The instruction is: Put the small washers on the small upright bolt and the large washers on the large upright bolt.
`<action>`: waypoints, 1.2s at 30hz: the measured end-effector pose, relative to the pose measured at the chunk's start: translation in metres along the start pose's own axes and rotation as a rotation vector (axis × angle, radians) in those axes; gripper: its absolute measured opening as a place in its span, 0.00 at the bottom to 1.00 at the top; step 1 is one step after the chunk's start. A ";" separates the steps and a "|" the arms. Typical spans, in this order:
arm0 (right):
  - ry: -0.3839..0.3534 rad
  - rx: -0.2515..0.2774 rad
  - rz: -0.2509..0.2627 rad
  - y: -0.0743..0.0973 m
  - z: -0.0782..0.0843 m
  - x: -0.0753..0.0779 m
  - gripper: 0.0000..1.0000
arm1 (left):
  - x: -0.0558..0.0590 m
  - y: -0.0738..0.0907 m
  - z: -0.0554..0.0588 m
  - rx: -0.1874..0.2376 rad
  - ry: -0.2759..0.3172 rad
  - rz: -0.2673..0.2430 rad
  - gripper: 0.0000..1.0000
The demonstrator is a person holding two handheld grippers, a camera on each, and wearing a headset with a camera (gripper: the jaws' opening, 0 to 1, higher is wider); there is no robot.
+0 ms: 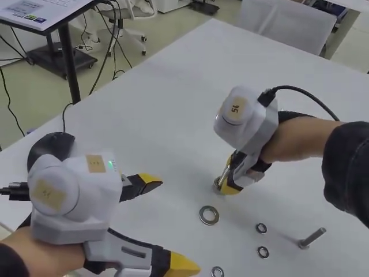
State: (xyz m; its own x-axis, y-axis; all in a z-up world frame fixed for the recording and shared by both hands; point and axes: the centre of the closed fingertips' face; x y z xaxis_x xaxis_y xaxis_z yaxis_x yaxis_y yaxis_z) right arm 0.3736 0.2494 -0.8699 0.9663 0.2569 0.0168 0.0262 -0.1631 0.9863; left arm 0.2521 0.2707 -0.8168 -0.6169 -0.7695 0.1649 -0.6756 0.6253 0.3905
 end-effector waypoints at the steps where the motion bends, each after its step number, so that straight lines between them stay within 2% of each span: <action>1: -0.003 -0.001 -0.001 0.001 0.000 -0.001 0.24 | 0.000 0.000 0.000 0.000 0.000 0.000 0.89; 11: -0.005 0.007 -0.005 0.003 -0.001 -0.004 0.25 | 0.001 -0.002 0.001 -0.001 0.002 0.005 0.89; 16: -0.008 0.019 -0.009 0.004 -0.002 -0.006 0.30 | 0.001 -0.001 0.000 0.003 0.005 0.005 0.89; 29: -0.038 0.004 0.013 0.016 0.016 -0.006 0.34 | -0.001 -0.003 -0.005 0.018 0.003 0.007 0.89; 36: -0.054 0.006 0.017 0.023 0.026 -0.014 0.33 | -0.004 -0.002 -0.008 0.026 -0.001 0.004 0.89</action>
State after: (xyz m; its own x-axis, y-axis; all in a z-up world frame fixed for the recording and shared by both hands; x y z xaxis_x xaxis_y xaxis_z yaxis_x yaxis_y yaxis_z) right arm 0.3671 0.2175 -0.8517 0.9791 0.2018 0.0249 0.0105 -0.1724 0.9850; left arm 0.2589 0.2712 -0.8109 -0.6204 -0.7666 0.1657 -0.6832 0.6320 0.3659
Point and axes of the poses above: the centre of the closed fingertips' face, and the gripper's own axes: y roughly backward along the fingers, x roughly to its right, z roughly out of its underside, and after that the axes turned 1 degree about -x, right-handed
